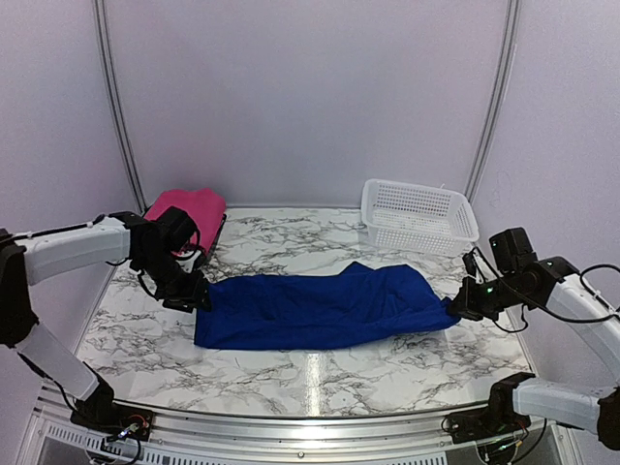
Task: Fold and stack the mixed laundry pile
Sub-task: Flatten out the crumpled T-shirt at the center of the board, then pick up the flattened T-shirt from the center of the board.
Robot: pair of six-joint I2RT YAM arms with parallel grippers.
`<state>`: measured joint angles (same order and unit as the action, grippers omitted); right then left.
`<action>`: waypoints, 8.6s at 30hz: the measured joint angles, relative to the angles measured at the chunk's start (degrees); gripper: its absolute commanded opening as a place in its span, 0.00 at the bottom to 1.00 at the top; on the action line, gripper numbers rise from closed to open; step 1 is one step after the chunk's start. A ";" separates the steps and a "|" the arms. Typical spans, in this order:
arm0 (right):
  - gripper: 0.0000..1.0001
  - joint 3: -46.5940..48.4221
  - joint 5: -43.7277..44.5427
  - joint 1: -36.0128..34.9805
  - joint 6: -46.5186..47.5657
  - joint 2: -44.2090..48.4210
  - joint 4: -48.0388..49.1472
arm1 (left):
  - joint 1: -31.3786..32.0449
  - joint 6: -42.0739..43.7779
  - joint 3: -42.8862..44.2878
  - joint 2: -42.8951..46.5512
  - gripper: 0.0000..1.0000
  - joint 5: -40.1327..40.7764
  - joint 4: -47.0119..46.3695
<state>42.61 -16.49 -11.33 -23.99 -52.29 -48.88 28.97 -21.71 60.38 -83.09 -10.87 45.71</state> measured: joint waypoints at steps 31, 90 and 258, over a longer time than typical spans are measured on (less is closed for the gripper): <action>0.00 -1.31 -0.31 0.00 -2.34 1.18 0.76 | -0.90 10.40 5.14 -21.27 0.00 -3.15 -3.15; 0.00 63.19 21.00 -6.62 -1.57 -77.29 23.82 | -3.04 -3.34 9.94 -10.19 0.00 5.88 -11.17; 0.64 -7.85 -7.58 -10.03 -2.99 -19.28 20.04 | 1.73 -32.89 -23.76 20.09 0.99 11.82 -6.47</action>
<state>34.76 -24.08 -21.37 -26.98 -71.57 -28.84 30.70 -54.61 36.62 -63.00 0.95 39.24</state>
